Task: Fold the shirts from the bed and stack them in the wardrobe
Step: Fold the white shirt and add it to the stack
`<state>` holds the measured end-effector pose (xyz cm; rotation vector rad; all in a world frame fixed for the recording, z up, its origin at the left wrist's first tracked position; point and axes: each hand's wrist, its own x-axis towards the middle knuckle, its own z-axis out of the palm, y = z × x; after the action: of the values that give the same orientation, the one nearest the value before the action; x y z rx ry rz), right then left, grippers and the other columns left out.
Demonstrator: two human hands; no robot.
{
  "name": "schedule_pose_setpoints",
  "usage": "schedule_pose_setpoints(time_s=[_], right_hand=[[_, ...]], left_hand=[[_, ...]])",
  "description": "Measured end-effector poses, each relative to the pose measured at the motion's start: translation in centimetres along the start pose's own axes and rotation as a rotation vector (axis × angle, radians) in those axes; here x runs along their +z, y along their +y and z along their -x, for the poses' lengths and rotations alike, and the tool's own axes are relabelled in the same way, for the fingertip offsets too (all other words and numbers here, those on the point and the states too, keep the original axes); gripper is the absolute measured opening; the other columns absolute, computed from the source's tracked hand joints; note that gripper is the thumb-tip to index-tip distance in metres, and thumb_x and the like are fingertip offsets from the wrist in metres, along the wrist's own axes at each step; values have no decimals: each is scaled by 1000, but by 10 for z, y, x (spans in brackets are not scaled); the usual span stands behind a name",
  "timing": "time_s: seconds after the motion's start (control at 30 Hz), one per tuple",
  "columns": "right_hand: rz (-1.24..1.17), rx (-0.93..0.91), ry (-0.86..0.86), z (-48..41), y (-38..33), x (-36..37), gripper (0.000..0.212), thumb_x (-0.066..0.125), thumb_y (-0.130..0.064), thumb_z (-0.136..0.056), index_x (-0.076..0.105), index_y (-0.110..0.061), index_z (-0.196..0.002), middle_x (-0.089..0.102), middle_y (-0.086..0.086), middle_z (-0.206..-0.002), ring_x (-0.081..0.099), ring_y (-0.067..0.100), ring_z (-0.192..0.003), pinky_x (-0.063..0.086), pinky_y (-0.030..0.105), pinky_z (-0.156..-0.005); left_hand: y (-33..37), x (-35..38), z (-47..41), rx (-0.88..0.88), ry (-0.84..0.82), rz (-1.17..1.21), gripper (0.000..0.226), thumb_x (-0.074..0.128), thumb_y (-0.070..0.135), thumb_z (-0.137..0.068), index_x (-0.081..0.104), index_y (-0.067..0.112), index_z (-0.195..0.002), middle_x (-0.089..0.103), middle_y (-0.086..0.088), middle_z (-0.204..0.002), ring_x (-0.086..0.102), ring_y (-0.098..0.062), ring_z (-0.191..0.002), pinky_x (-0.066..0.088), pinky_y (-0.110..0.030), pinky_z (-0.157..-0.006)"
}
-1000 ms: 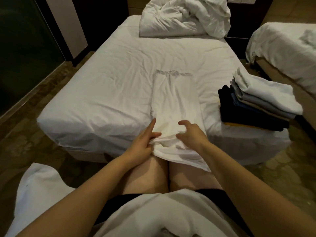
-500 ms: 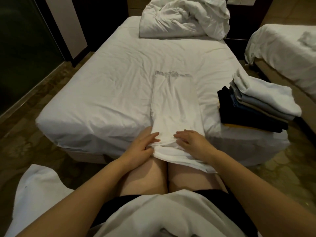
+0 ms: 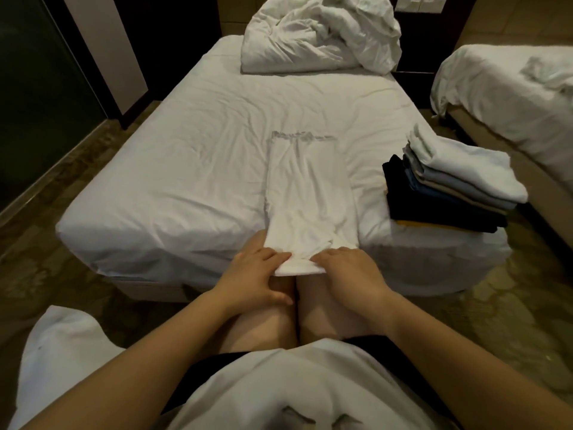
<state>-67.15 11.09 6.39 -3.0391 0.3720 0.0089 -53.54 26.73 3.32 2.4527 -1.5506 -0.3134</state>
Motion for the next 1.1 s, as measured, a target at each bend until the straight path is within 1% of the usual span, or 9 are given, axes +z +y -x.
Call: schedule_pose_setpoints(time_s=[0.2,0.37,0.47,0.57,0.7,0.77,0.9,1.0,1.1], right_hand=[[-364,191,260,35,45,9,29,57,-12,-81,68,-21,-105,70,3,-102,64,28,-93,45,33,-73],[-612,315,438,48,63,12,17,62,-8,-81,71,-16,-93,69,4,-85,63,22,-80,39,21,-64],[-796,318,587,46,54,-6,25,52,-29,-76,65,-43,-92,68,-17,-84,60,6,-79,41,6,-68],[-939,312,708,39,46,-29,30,52,-31,-74,63,-57,-86,65,-30,-83,60,-2,-76,46,14,-67],[-1227,273,799,26,36,-61,27,63,4,-83,63,-24,-82,62,-19,-60,54,-3,-56,42,11,-55],[-1335,277,797,23,36,-69,24,63,6,-83,58,-17,-78,58,-14,-53,50,-1,-50,41,14,-51],[-1349,281,752,30,45,-71,29,63,4,-83,60,-22,-69,55,-12,-52,47,0,-47,39,13,-46],[-1282,233,579,39,49,-65,42,67,4,-79,67,-34,-60,55,-12,-50,45,-2,-45,37,12,-43],[-1176,184,361,47,50,-61,32,77,-7,-68,67,-37,-60,57,-12,-51,46,-1,-45,37,12,-43]], left_hand=[[-4,4,-5,-18,280,349,56,33,47,-71,75,19,-96,69,-5,-106,63,-21,-98,48,-33,-81],[-16,-4,-1,17,275,483,35,52,29,-80,73,13,-104,70,-3,-106,63,-16,-100,42,-17,-80],[-18,-12,2,-17,418,540,33,54,26,-78,73,15,-103,71,17,-89,64,-8,-86,43,-13,-72],[-11,-30,-1,-101,497,769,16,60,28,-75,73,37,-81,63,29,-66,58,6,-69,42,-10,-64],[-3,-58,-3,-40,560,966,13,63,14,-84,64,15,-71,51,11,-61,45,3,-59,36,-12,-56],[-2,-63,-5,-3,535,995,22,58,22,-83,60,3,-74,48,6,-63,43,0,-60,35,-14,-56],[-5,-59,-6,5,414,1015,13,58,31,-82,66,26,-73,58,15,-66,52,1,-68,39,-14,-62],[-16,-44,0,-85,257,1025,9,63,29,-87,70,24,-89,69,9,-85,61,-13,-91,47,-18,-78],[-29,-37,10,-97,132,904,32,60,54,-75,71,33,-96,72,7,-98,65,-15,-99,48,-31,-91]])
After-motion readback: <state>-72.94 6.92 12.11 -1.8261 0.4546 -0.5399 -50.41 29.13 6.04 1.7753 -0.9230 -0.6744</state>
